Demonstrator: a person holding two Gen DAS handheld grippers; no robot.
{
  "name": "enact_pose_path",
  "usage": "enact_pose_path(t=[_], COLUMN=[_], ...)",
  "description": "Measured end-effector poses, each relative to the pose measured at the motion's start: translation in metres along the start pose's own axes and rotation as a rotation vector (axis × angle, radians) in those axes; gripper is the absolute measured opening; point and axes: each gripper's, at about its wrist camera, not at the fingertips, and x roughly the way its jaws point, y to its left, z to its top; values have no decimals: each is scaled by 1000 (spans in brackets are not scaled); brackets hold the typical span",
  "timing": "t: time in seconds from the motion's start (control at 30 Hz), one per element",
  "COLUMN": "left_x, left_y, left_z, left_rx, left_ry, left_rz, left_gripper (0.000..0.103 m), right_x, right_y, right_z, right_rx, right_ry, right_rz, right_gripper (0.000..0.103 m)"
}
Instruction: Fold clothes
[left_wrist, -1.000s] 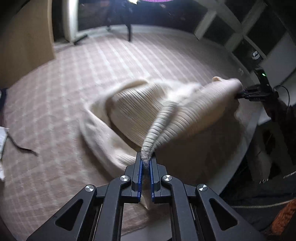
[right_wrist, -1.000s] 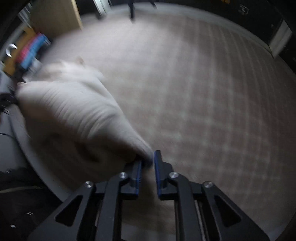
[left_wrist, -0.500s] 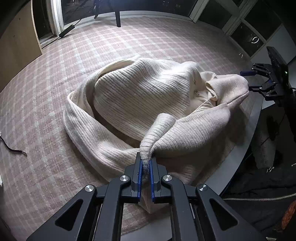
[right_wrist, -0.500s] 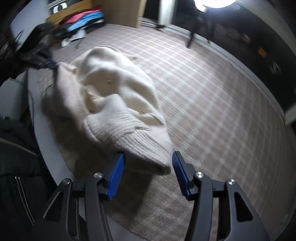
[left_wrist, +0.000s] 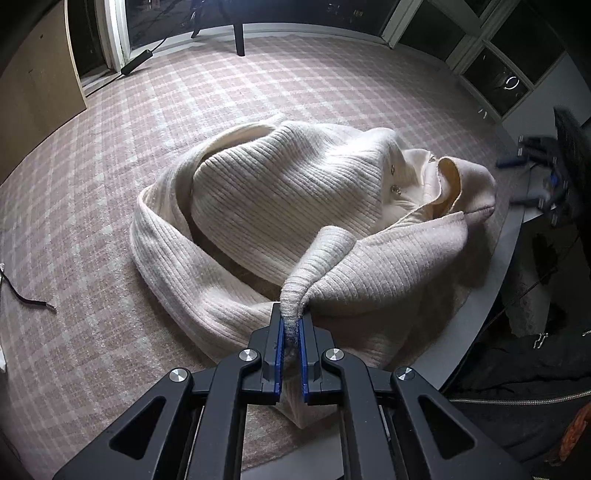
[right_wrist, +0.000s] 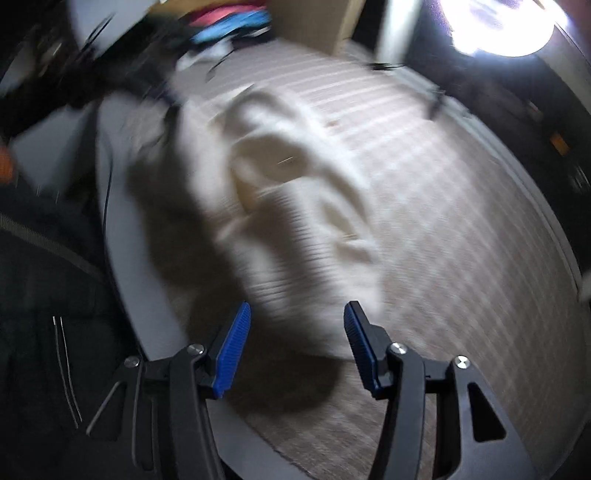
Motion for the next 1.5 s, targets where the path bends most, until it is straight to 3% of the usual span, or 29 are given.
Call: enact_pose_path(t=[0.13, 0.27, 0.33, 0.37, 0.43, 0.47, 0.53, 0.7, 0.87, 1.0, 1.13, 1.23, 1.37, 1.5], left_x=[0, -2, -9, -14, -29, -40, -64, -157, -278, -372, -428, -456, -474, -470], left_y=[-6, -8, -11, -12, -16, -18, -20, -20, 2, -10, -22, -31, -33, -21], left_z=[1, 0, 1, 2, 6, 9, 19, 61, 72, 51, 20, 1, -7, 7], left_rx=[3, 4, 3, 4, 5, 7, 21, 91, 149, 176, 215, 250, 269, 283], left_ry=[-9, -36, -74, -96, -151, -187, -255, -485, -740, -910, -1008, -1065, -1077, -1040], left_rz=[-3, -6, 1, 9, 9, 5, 18, 149, 279, 389, 463, 494, 532, 566], left_gripper=[6, 6, 6, 6, 6, 6, 5, 5, 5, 5, 5, 5, 5, 5], right_x=[35, 52, 51, 44, 30, 21, -10, -105, -212, -297, -358, -380, -383, -363], right_y=[5, -6, -12, -18, -31, -38, -57, -95, -76, -28, 8, 26, 40, 32], right_z=[-3, -3, 0, 3, 9, 13, 24, 66, 122, 150, 163, 169, 180, 201], right_rx=[-32, -36, -22, 15, 87, 126, 226, 420, 410, 319, 267, 234, 199, 197], right_ry=[54, 45, 23, -3, -54, -89, -197, -515, -741, -892, -994, -1025, -1032, -1004], right_rz=[-66, -122, -143, -140, -134, -139, -182, -290, -448, -560, -617, -664, -709, -733], right_gripper=[53, 52, 39, 25, 14, 7, 7, 7, 6, 7, 7, 7, 7, 7])
